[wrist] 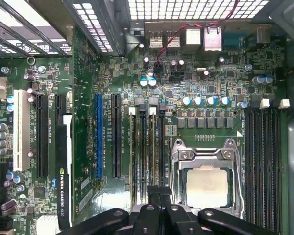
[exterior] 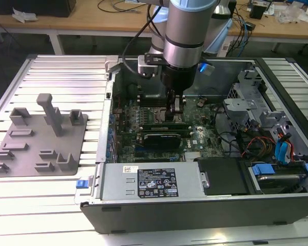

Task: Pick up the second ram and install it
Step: 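Press down the second ram until it locks into place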

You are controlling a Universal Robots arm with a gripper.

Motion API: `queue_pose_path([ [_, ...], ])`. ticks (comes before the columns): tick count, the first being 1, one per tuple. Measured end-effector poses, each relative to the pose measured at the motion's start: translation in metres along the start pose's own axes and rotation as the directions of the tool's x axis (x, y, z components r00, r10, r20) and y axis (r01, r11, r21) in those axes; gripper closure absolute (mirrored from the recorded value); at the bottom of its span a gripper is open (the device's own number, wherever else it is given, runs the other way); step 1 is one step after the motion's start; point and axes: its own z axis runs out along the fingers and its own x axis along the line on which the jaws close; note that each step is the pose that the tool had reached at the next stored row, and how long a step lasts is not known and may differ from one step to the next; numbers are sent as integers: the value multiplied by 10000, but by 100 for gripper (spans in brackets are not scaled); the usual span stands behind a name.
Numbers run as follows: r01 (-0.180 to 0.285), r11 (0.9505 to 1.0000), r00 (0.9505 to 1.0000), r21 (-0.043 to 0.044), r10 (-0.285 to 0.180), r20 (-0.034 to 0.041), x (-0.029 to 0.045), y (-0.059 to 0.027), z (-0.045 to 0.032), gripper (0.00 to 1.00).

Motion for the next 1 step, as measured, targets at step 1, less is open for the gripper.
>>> queue_pose_path([
  [1,0,10000,10000,1,0,0,0,0,0,92],
])
